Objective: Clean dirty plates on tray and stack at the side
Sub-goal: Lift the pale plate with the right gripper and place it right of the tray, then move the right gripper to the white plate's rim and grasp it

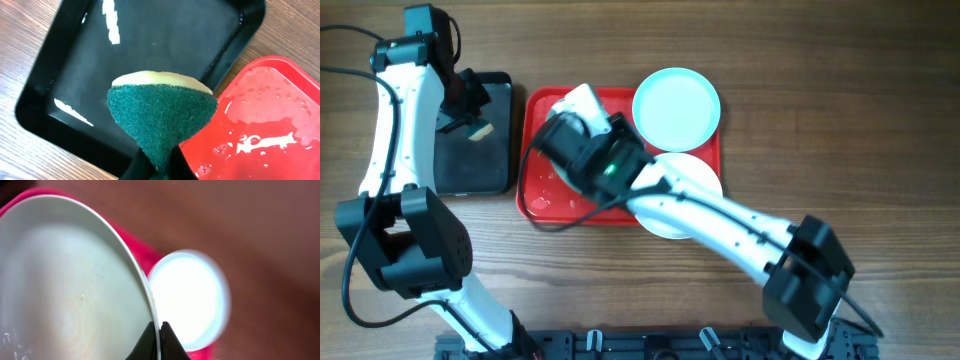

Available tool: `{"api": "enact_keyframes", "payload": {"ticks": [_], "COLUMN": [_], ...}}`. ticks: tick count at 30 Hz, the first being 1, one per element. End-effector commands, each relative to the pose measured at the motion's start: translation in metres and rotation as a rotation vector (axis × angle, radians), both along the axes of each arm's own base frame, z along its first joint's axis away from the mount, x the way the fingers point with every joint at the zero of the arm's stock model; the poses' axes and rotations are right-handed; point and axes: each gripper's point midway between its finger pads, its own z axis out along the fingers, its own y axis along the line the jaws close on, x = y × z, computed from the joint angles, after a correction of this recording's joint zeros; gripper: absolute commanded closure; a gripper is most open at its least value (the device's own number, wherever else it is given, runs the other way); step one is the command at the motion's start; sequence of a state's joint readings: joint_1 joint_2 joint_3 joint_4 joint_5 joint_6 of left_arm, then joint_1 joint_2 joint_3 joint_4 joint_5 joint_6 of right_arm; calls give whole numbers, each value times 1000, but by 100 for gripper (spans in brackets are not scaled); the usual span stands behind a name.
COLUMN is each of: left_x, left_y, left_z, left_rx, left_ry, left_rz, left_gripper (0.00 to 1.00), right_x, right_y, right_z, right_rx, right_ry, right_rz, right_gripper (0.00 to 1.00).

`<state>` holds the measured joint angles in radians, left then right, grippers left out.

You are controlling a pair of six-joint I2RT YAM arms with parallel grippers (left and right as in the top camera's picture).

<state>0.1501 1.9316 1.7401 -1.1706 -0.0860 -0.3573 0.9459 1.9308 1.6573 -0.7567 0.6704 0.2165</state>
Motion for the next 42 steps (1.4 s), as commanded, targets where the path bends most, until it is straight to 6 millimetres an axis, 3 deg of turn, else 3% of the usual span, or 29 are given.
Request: {"api": "enact_keyframes", "payload": {"ticks": [1, 5, 8, 12, 16, 21, 26, 30, 34, 39, 42], "left_x": [0, 1, 0, 1, 3, 5, 5, 5, 5, 5, 5], "left_y": [-8, -15, -24, -40, -60, -79, -87, -87, -87, -87, -87], "left_z": [2, 2, 2, 1, 2, 2, 2, 2, 2, 2, 2], "left_rx": [-50, -60, -69, -73, -72, -72, -72, -71, -72, -72, -72], "left_ry": [-14, -15, -10, -4, -4, -12, -11, -11, -12, -11, -11], "left_rz": [-13, -27, -48, -86, -135, -179, -199, -199, -199, -199, -199], "left_gripper": [96, 96, 96, 96, 96, 96, 96, 96, 96, 96, 96], "right_x": [2, 25, 41, 50, 38, 14, -5, -14, -12, -16, -20], "right_y": [-8, -54, -109, -203, -292, -352, -382, -391, -396, -395, -393], "right_z": [26, 59, 63, 41, 12, -34, -86, -123, -149, -164, -165], "right_rx": [343, 547, 639, 683, 689, 711, 735, 720, 709, 717, 711], "right_ry": [198, 265, 325, 421, 499, 566, 580, 553, 483, 463, 478], "right_rz": [24, -3, -95, -329, -582, -774, -875, -901, -895, -896, -894], "right_gripper": [96, 96, 96, 96, 95, 96, 96, 96, 96, 96, 73]}}
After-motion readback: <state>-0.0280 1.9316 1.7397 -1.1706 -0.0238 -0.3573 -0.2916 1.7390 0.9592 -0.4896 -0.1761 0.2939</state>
